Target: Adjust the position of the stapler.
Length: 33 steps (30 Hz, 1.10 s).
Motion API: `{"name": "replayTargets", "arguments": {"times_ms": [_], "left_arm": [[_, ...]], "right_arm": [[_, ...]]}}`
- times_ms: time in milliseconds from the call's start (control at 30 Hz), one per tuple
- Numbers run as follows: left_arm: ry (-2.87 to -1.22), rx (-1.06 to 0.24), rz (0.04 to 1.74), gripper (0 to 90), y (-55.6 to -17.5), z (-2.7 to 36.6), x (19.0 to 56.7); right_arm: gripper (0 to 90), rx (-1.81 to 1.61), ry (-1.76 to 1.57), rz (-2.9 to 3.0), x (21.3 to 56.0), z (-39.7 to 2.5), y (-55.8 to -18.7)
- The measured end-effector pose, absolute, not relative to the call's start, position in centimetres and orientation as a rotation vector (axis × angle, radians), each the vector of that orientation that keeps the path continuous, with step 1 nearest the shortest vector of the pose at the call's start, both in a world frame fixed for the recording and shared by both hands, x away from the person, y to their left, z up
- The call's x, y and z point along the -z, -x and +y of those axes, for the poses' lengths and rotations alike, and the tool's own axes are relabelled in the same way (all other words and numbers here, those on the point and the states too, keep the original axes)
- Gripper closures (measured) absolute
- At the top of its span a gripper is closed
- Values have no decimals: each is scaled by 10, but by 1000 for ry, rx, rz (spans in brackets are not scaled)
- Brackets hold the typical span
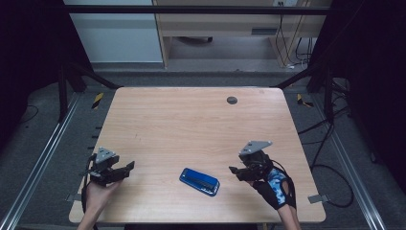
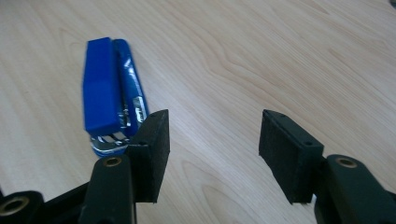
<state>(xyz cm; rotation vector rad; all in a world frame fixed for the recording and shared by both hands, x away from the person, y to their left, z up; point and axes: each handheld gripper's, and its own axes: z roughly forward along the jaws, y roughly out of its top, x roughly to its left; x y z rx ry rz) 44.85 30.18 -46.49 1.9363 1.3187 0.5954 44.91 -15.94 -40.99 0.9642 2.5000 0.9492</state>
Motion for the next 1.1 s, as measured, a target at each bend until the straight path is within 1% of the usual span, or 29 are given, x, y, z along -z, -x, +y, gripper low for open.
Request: {"name": "replayTargets", "arguments": {"times_ms": [200, 533, 767, 1100], "left_arm": [[-1932, -586, 1325, 325, -445, 304, 467], [-1960, -583, 1301, 325, -444, 297, 469], [-1970, -569, 1307, 324, -445, 297, 471], [-1989, -567, 1295, 323, -447, 295, 472]], "right_arm": [[443, -933, -862, 2595, 398, -134, -454], [454, -908, -769, 2696, 394, -98, -457], [455, -895, -722, 2750, 402, -74, -459], [506, -784, -663, 2837, 426, -49, -466]]}}
